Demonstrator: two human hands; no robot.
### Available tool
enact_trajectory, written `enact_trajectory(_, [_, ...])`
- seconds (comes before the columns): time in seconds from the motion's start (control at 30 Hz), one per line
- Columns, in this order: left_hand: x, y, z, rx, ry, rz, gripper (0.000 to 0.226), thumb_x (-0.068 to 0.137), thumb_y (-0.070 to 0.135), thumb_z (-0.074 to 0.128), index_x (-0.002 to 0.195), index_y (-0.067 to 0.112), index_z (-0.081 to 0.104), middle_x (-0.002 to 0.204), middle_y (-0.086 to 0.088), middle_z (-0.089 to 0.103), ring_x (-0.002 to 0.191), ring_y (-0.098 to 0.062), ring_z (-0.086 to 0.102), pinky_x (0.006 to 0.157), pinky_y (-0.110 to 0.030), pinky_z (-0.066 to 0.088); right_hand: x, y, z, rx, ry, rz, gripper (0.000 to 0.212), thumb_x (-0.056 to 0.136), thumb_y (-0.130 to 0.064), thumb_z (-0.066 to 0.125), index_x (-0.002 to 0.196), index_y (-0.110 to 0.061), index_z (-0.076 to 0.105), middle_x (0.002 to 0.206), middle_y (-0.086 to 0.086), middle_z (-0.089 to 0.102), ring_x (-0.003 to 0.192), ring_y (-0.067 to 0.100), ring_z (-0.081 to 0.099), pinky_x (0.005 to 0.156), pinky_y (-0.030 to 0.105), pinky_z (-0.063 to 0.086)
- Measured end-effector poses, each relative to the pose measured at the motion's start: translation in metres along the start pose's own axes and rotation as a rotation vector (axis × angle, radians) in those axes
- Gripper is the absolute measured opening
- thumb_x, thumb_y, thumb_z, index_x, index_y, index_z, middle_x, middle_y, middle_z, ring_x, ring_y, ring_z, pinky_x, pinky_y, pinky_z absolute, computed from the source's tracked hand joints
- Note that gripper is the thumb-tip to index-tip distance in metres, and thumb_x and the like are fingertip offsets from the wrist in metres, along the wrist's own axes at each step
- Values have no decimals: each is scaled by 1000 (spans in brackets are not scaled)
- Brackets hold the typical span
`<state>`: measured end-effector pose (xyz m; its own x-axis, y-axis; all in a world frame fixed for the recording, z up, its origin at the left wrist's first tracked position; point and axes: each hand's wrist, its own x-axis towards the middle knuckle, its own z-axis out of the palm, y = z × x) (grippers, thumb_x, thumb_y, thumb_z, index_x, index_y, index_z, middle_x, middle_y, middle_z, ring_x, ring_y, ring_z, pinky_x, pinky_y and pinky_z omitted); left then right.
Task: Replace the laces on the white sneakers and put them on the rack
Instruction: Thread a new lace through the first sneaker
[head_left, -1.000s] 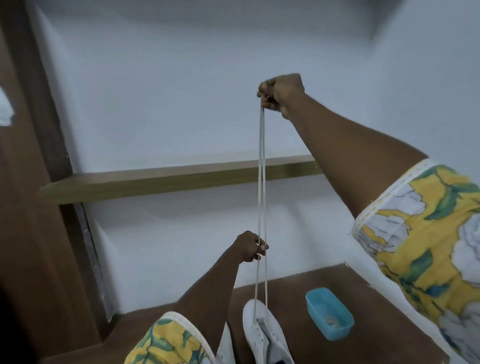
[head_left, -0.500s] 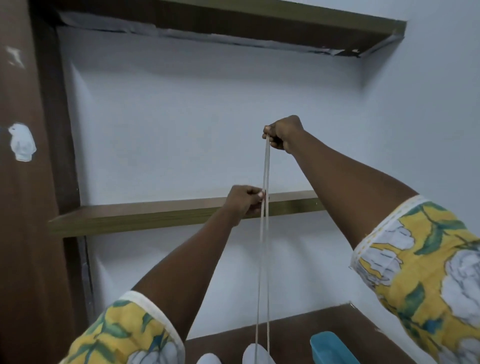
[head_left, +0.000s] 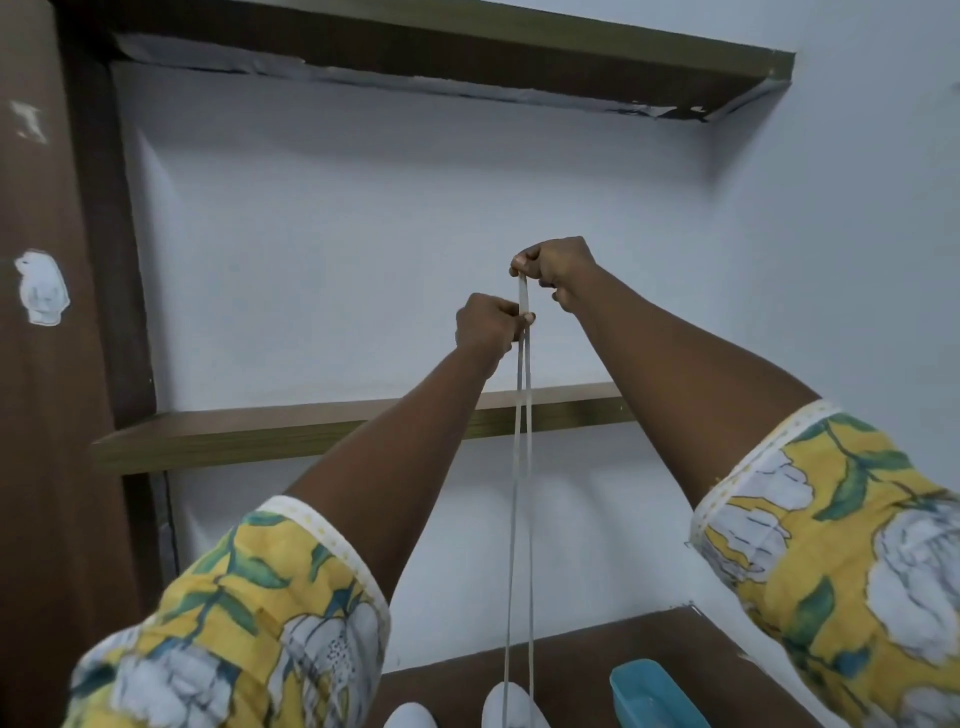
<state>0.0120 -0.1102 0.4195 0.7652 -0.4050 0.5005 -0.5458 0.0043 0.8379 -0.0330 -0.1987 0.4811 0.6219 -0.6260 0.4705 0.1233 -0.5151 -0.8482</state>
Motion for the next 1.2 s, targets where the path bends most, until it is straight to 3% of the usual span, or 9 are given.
enact_trajectory(0.27, [-49, -84, 23, 162, -355, -133, 11, 92, 12, 59, 84, 9, 66, 89, -11, 69, 74, -18, 63, 68, -26, 49, -20, 8, -5, 119, -32, 14, 28, 87, 0, 57, 63, -11, 63, 71, 2, 64, 48, 10, 34, 42, 17, 23])
enact_trajectory(0.4, [-87, -144, 32, 310, -528, -164, 18, 92, 7, 56, 102, -2, 68, 101, -16, 70, 82, -15, 61, 57, -10, 47, -33, 33, -15, 130, -54, 45, 27, 91, -4, 58, 65, -10, 63, 70, 2, 63, 50, 10, 40, 48, 22, 23])
enact_trajectory(0.57, [-131, -224, 41, 432, -610, -276, 18, 90, 0, 51, 93, -2, 68, 91, -12, 68, 85, -21, 64, 76, -24, 53, -46, 70, -42, 139, -72, 71, 19, 92, -13, 60, 74, -18, 62, 78, -2, 66, 69, 12, 53, 57, 22, 36])
enact_trajectory(0.63, [-138, -253, 41, 482, -591, -327, 18, 88, 0, 51, 82, 4, 68, 85, -9, 67, 85, -24, 66, 85, -37, 55, -51, 86, -50, 145, -50, 70, 16, 91, -13, 61, 75, -17, 63, 78, -1, 66, 66, 12, 56, 56, 21, 40])
enact_trajectory(0.73, [-134, -301, 41, 500, -495, -429, 16, 79, 10, 52, 70, 9, 65, 91, -10, 70, 88, -31, 68, 83, -44, 56, -56, 114, -52, 145, -35, 74, 14, 89, -12, 63, 75, -15, 65, 76, 2, 66, 60, 10, 59, 52, 19, 44])
enact_trajectory(0.8, [-131, -318, 40, 462, -379, -518, 23, 71, 23, 49, 76, 9, 67, 94, -11, 70, 89, -33, 68, 84, -43, 56, -57, 135, -47, 124, -38, 88, 15, 88, -10, 65, 74, -14, 65, 74, 4, 66, 54, 8, 61, 48, 18, 45])
enact_trajectory(0.9, [-139, -306, 28, 381, -201, -616, 25, 86, 25, 50, 87, 8, 68, 84, -8, 70, 76, -28, 69, 84, -37, 55, -59, 175, -33, 110, -66, 164, 18, 87, -5, 64, 72, -14, 62, 74, 4, 63, 61, 8, 62, 50, 21, 49])
enact_trajectory(1.07, [-133, -326, 13, 265, -23, -750, 24, 92, 11, 41, 87, 2, 63, 62, -6, 65, 51, -21, 63, 60, -25, 49, -67, 253, -7, 33, -56, 314, 18, 85, -1, 64, 71, -11, 64, 74, 11, 63, 57, 16, 55, 51, 24, 44])
enact_trajectory(1.2, [-124, -350, -1, 281, 130, -818, 23, 84, 9, 42, 88, 3, 64, 80, -9, 70, 75, -28, 68, 82, -36, 54, -79, 304, 12, -40, -44, 394, 19, 85, 2, 61, 69, -8, 64, 71, 13, 62, 48, 14, 44, 39, 16, 36])
